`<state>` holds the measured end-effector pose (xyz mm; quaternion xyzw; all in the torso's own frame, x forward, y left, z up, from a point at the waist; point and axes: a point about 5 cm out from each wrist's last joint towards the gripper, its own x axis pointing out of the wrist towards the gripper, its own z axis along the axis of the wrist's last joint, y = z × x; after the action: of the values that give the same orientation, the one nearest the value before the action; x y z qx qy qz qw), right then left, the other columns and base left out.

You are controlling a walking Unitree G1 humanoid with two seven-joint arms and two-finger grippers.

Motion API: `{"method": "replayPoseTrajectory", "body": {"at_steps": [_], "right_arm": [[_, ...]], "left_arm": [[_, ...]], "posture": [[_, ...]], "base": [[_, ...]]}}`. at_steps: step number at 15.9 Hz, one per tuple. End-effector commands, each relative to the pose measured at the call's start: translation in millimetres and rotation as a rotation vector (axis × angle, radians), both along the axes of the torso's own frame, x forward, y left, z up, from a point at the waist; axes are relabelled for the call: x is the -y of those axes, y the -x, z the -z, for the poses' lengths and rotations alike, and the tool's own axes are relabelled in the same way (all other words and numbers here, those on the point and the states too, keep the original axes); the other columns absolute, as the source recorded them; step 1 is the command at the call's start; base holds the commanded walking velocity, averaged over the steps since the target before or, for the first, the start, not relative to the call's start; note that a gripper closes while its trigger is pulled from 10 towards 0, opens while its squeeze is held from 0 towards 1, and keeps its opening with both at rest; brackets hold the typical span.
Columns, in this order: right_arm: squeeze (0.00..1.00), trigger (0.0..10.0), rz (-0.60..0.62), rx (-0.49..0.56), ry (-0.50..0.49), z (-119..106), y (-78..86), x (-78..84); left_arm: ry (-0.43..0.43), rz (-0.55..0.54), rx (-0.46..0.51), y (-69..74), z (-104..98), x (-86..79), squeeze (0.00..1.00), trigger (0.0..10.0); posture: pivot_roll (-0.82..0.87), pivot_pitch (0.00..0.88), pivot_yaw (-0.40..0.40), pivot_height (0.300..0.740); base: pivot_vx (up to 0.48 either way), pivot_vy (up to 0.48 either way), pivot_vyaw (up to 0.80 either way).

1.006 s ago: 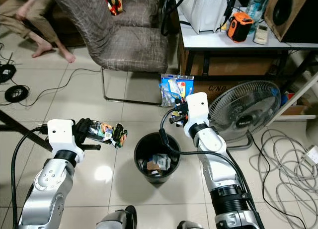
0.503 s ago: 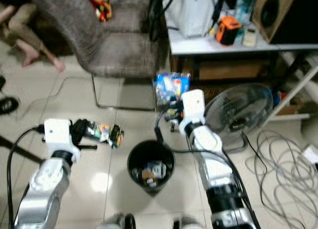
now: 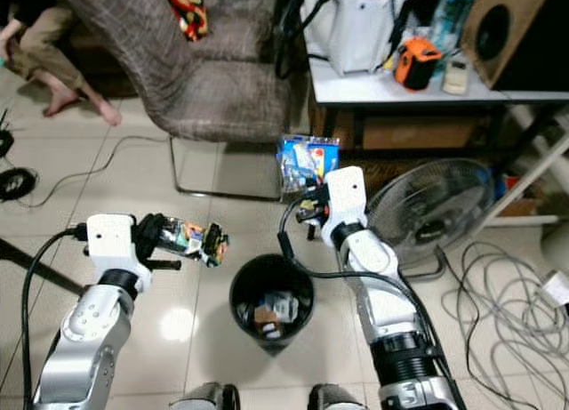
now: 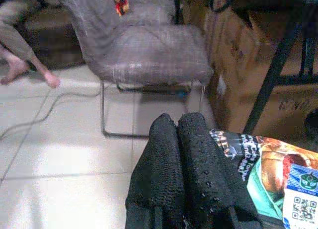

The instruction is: Picking trash to rubbish bin

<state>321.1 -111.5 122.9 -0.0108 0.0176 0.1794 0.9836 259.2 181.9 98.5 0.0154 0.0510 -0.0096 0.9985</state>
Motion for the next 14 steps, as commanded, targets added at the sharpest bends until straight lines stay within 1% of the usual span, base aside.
{"method": "replayPoseTrajectory", "body": {"at_steps": [1, 4, 6, 7, 10, 12, 14], "right_arm": [[0.00, 10.0, -0.004, -0.049, 0.012, 8, 0.7, -0.3], [0.00, 10.0, -0.035, -0.148, 0.028, 27, 2.1, -9.8], [0.00, 10.0, -0.046, -0.234, 0.002, 42, 4.8, -17.2], [0.00, 10.0, -0.037, -0.261, -0.009, 46, 5.8, -19.1], [0.00, 10.0, -0.021, -0.369, -0.035, 64, 6.5, -22.2], [0.00, 10.0, -0.005, -0.402, -0.046, 70, 9.1, -21.4], [0.00, 10.0, 0.023, -0.425, -0.058, 76, 13.6, -17.5]], "left_arm": [[0.000, 0.038, -0.055, 3.1, 12, 5.9, 0.00, 10.0], [-0.005, 0.061, -0.097, 1.7, 24, 9.6, 0.00, 10.0], [-0.011, 0.084, -0.124, 1.2, 32, 11.8, 0.00, 10.0], [-0.018, 0.083, -0.137, 2.5, 36, 11.1, 0.00, 10.0], [0.008, 0.082, -0.216, 6.6, 61, 11.4, 0.00, 10.0], [0.010, 0.125, -0.252, 12.2, 70, 18.5, 0.00, 10.0], [0.043, 0.168, -0.242, 11.7, 69, 32.5, 0.00, 10.0]], "posture": [[-0.05, 0.173, -0.005, 0.740], [-0.05, 0.188, 0.000, 0.740], [-0.05, 0.206, 0.005, 0.740], [-0.05, 0.222, 0.011, 0.740], [-0.04, 0.266, 0.032, 0.740], [-0.04, 0.293, 0.043, 0.740], [-0.04, 0.330, 0.044, 0.740]], "base": [[0.000, 0.000, 0.00], [0.000, 0.000, 0.00], [0.000, 0.000, 0.00], [0.000, 0.000, 0.00], [0.000, 0.000, 0.00], [0.000, 0.000, 0.00], [0.000, 0.000, 0.00]]}}
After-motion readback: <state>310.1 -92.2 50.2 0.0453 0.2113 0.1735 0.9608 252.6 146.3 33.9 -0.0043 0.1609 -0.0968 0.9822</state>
